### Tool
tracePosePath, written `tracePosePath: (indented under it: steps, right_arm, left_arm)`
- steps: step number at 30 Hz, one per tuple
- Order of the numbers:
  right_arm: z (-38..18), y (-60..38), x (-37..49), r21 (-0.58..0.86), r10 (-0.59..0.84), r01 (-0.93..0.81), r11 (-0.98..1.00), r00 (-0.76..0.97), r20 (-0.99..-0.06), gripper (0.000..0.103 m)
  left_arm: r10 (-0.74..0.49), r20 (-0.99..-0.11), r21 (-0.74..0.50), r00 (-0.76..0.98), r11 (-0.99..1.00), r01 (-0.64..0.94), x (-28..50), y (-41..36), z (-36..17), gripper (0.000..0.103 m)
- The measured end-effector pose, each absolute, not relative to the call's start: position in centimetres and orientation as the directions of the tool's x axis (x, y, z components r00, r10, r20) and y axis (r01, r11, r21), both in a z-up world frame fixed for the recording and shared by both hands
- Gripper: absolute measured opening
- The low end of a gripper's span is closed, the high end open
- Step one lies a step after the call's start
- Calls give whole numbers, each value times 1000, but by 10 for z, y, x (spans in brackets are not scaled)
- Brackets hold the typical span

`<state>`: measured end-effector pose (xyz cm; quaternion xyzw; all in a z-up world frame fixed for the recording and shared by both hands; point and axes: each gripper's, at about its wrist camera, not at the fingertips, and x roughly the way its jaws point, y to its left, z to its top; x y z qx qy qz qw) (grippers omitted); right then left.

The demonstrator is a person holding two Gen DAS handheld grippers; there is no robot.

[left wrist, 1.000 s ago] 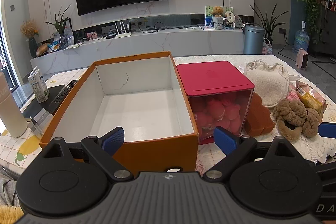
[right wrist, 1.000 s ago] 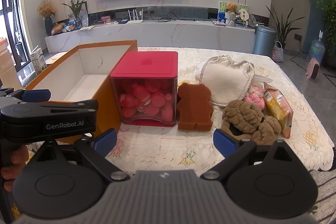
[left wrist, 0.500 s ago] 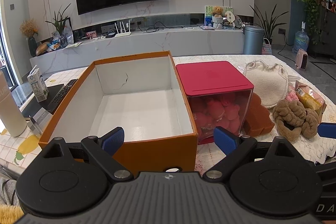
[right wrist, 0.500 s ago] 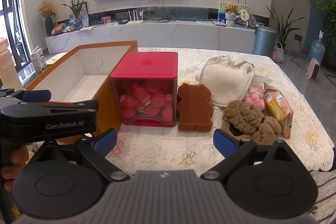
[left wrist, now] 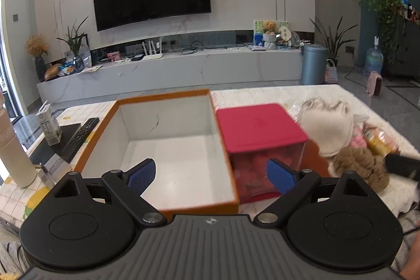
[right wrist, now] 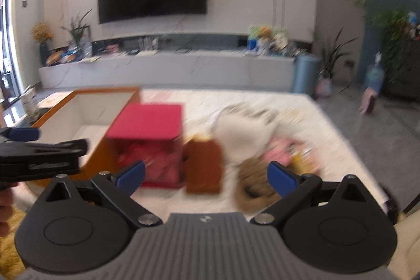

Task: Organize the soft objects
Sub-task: 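Reach the right gripper to the brown plush dog and grasp it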

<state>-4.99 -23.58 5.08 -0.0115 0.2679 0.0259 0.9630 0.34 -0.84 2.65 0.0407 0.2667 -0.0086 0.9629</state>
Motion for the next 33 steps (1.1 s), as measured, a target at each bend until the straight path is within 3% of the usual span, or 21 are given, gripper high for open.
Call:
tracePosePath:
  steps: [7, 10, 18, 21, 24, 28, 33]
  right_arm:
    - [88, -319, -49, 29, -109, 138, 990, 880, -462, 101]
    - [97, -347, -36, 19, -127, 158, 987, 851, -509, 101]
    - [47, -348, 35, 3, 33, -42, 999, 729, -684, 100]
    - [14, -322, 56, -159, 55, -250, 955, 678, -733, 89]
    - [-11, -311, 74, -281, 8, -350, 894, 639, -770, 87]
    - [-35, -324, 106, -167, 61, -362, 917, 542, -838, 87]
    - [-62, -317, 122, -158, 90, -471, 868, 462, -882, 87]
  left_arm:
    - [-44, -503, 60, 863, 995, 85, 11, -26, 44, 103]
    - [-72, -530, 65, 845, 990, 125, 19, -37, 42, 102]
    - [-78, -640, 70, 765, 985, 159, 45, -56, 31, 102]
    - [-68, -676, 77, 734, 984, 162, 51, -59, 25, 102]
    - [-71, -694, 90, 717, 979, 184, 54, -64, 23, 102]
    - [-48, -699, 124, 714, 974, 187, 56, -71, 19, 102]
    - [-39, -703, 150, 710, 968, 201, 52, -75, 20, 102]
